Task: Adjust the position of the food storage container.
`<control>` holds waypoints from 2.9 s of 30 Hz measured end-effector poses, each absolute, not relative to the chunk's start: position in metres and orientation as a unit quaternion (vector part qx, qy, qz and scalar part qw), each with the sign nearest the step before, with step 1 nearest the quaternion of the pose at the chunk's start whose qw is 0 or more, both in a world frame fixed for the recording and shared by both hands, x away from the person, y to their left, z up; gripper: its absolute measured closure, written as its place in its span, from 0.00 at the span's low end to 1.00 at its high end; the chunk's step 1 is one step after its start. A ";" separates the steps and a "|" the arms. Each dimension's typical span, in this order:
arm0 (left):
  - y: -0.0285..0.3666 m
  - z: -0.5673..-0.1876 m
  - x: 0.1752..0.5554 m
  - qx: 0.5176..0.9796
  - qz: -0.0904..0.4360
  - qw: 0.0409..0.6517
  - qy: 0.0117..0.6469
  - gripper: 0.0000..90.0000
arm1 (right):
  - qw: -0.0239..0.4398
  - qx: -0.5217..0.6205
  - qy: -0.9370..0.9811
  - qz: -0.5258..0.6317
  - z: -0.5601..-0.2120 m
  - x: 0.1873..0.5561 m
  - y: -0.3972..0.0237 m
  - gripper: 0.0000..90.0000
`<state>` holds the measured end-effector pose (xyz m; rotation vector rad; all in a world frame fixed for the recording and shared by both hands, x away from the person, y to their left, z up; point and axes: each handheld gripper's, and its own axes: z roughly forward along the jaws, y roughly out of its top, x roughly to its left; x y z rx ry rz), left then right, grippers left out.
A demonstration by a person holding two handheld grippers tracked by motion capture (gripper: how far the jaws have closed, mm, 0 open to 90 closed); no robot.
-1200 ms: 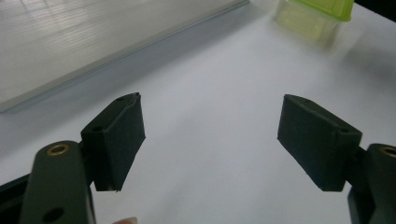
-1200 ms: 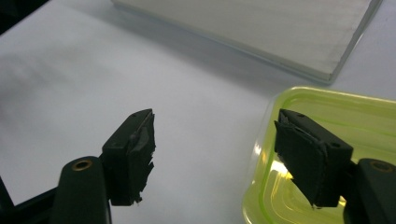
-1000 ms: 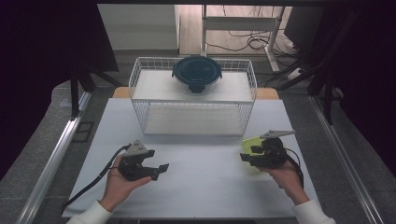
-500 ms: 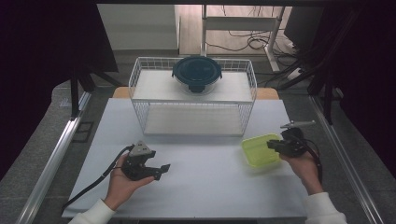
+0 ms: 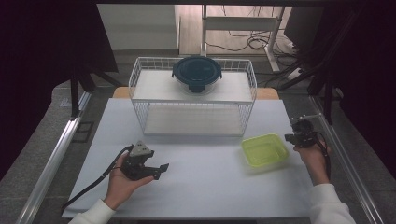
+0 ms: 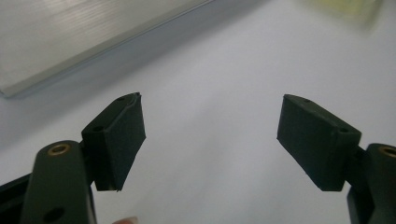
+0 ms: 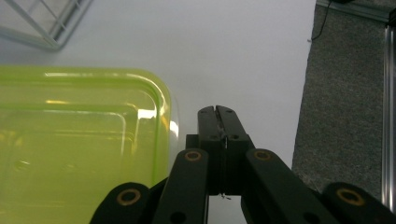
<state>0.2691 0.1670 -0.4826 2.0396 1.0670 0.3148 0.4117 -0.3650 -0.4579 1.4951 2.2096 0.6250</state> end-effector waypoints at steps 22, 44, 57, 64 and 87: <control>0.171 -0.486 0.271 0.800 0.123 0.394 0.436 0.26 | 0.168 0.495 0.826 0.212 -0.468 0.400 -0.347 0.99; 0.169 -0.488 0.272 0.803 0.121 0.391 0.434 0.26 | 0.132 0.448 0.858 0.214 -0.470 0.372 -0.301 0.99; 0.169 -0.488 0.271 0.804 0.121 0.390 0.432 0.26 | 0.114 0.417 0.876 0.214 -0.474 0.349 -0.278 0.99; 0.169 -0.488 0.271 0.804 0.119 0.390 0.433 0.26 | 0.097 0.403 0.884 0.218 -0.477 0.339 -0.267 0.99; 0.166 -0.492 0.273 0.807 0.113 0.386 0.433 0.26 | 0.069 0.374 0.890 0.252 -0.478 0.323 -0.241 0.99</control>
